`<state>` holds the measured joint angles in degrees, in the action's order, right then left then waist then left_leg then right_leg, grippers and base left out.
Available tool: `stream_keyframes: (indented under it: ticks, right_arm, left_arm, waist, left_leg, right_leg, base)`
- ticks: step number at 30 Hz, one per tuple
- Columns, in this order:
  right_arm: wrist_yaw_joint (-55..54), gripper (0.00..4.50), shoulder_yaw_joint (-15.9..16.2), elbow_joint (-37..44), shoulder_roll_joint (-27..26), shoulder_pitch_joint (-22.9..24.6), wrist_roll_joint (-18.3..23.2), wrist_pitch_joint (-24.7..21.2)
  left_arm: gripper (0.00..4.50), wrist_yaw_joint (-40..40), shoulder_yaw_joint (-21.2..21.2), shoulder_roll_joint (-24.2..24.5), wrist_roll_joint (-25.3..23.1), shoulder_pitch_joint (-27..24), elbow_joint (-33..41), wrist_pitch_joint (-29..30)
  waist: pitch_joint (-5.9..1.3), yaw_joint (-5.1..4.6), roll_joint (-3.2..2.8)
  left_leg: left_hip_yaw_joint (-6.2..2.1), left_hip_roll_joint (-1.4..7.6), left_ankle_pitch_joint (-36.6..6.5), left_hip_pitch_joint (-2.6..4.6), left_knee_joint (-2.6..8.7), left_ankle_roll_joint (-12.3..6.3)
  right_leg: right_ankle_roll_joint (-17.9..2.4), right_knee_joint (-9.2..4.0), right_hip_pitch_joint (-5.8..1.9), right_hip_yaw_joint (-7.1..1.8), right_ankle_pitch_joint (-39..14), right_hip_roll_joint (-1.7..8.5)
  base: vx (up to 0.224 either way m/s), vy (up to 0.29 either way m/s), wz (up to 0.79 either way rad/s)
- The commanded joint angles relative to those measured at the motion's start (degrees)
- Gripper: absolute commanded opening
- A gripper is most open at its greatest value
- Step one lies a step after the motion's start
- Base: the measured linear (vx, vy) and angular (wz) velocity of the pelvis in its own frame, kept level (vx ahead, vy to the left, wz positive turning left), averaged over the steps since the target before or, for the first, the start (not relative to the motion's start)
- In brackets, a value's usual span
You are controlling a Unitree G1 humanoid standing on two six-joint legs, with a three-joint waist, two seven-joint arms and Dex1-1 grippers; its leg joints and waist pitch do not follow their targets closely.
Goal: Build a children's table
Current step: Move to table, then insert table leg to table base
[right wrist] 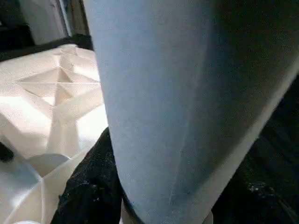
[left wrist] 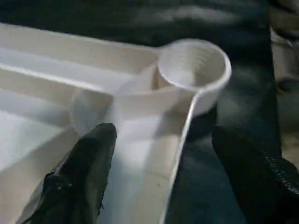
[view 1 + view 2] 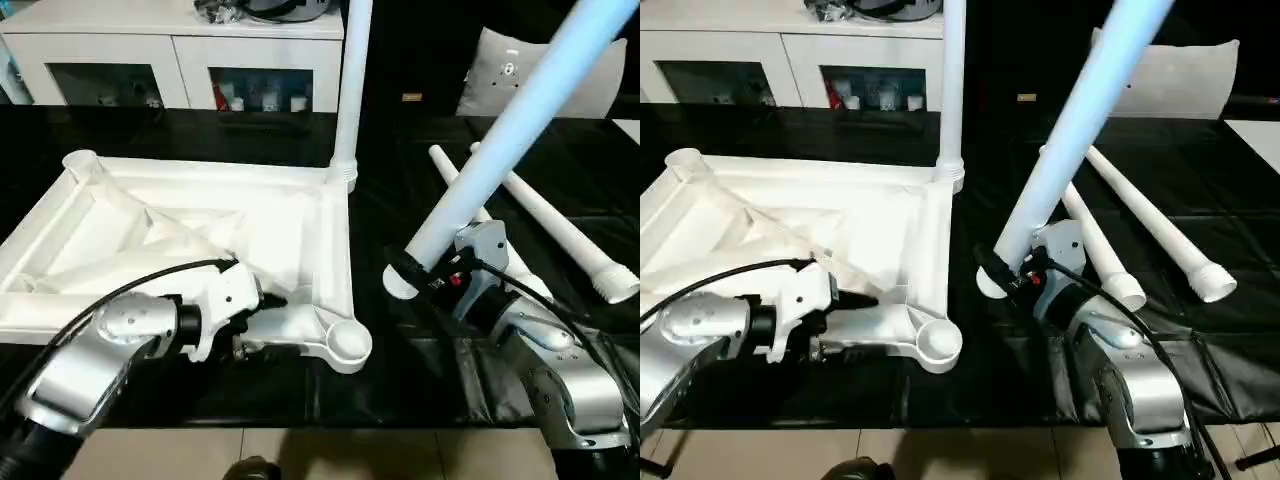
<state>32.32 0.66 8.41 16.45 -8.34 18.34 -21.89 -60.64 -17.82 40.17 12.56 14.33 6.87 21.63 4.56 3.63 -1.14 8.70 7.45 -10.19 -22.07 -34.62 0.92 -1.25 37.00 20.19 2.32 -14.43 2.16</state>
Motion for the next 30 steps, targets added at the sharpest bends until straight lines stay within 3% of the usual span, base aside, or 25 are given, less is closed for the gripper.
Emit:
stream_keyframes:
  ticks: [1, 3, 8, 11, 13, 15, 21, 30]
  right_arm:
    - [-0.97, 1.93, 0.45, 0.24, 0.04, 0.73, -1.43, 1.14]
    - [-1.18, 1.93, 0.48, 0.79, 0.9, 0.99, -0.9, -3.4]
    - [0.52, 1.93, 0.91, 1.81, 2.14, 1.99, -0.19, -3.08]
    - [-0.09, 1.93, 0.56, 2.47, 1.51, 2.66, 0.08, -2.64]
    - [-1.34, 1.93, -0.12, 2.93, 0.63, 3.01, 0.45, -3.15]
    - [-1.96, 1.93, -0.17, 3.7, 0.05, 3.39, 0.6, -3.64]
    - [-2.46, 1.93, 0.13, 5.12, -0.54, 4.04, 1.08, -3.78]
    - [-2.34, 1.93, -0.12, 5.52, -0.56, 4.34, 1.28, -3.75]
  left_arm:
    - [3.44, -2.22, -2.26, 0.07, -1.65, 1.78, -2.03, -1.03]
    - [3.18, -2.77, -2.74, -0.44, -2.0, 2.12, -2.92, -1.98]
    - [2.91, -2.84, -3.08, -1.01, -2.62, 2.26, -3.72, -2.48]
    - [2.64, -0.97, -3.29, -1.85, -4.2, 2.71, -5.11, -4.47]
    - [2.6, -0.45, -3.5, -2.14, -4.91, 2.8, -5.69, -5.3]
    - [2.43, -0.19, -3.48, -2.33, -5.03, 2.68, -5.73, -5.35]
    - [1.89, -1.4, -4.0, -2.18, -5.88, 2.44, -5.73, -5.83]
    - [1.19, -4.12, -5.18, -1.52, -6.51, 3.59, -6.38, -7.24]
  waist:
    - [-2.92, 0.16, -0.55]
    - [-3.02, 0.07, -0.46]
    - [-3.27, 0.12, -0.37]
    - [-2.73, 0.03, 0.31]
    - [-2.35, 0.06, 0.25]
    - [-2.23, 0.12, 0.09]
    - [-1.91, 0.08, -0.05]
    - [-1.58, 0.18, -0.19]
  left_leg:
    - [-2.16, 5.5, -13.08, 1.26, 4.94, -0.14]
    - [-2.12, 5.48, -11.57, 1.25, 4.96, -0.58]
    - [-1.91, 5.48, -8.14, 0.8, 4.44, -2.94]
    - [-1.86, 5.68, -10.53, 0.78, 4.67, -3.21]
    - [-1.85, 5.74, -12.89, 0.95, 4.89, -2.18]
    - [-1.97, 5.89, -14.07, 1.03, 5.15, -1.28]
    - [-2.07, 5.92, -15.95, 1.14, 5.44, -0.01]
    - [-2.03, 5.93, -14.4, 1.0, 5.55, -0.69]
  right_leg:
    - [-11.41, -5.13, -0.66, -3.62, -7.87, 7.0]
    - [-12.08, -4.85, -0.85, -3.5, -4.54, 6.74]
    - [-13.15, -4.43, -1.06, -3.3, 2.08, 6.91]
    - [-13.06, -4.98, -0.92, -3.32, -2.95, 7.09]
    - [-12.37, -5.44, -0.54, -3.45, -8.66, 7.14]
    - [-11.72, -5.43, -0.33, -3.55, -10.44, 7.05]
    - [-11.84, -5.46, -0.09, -3.75, -9.9, 7.19]
    - [-11.67, -5.59, -0.12, -3.78, -9.96, 7.29]
  base:
    - [0.0, 0.0, 0.0]
    - [0.0, 0.0, 0.0]
    - [0.0, 0.0, 0.0]
    - [0.0, 0.0, 0.0]
    - [0.0, 0.0, 0.0]
    - [0.0, 0.0, 0.0]
    - [0.0, 0.0, 0.0]
    - [0.0, 0.0, 0.0]
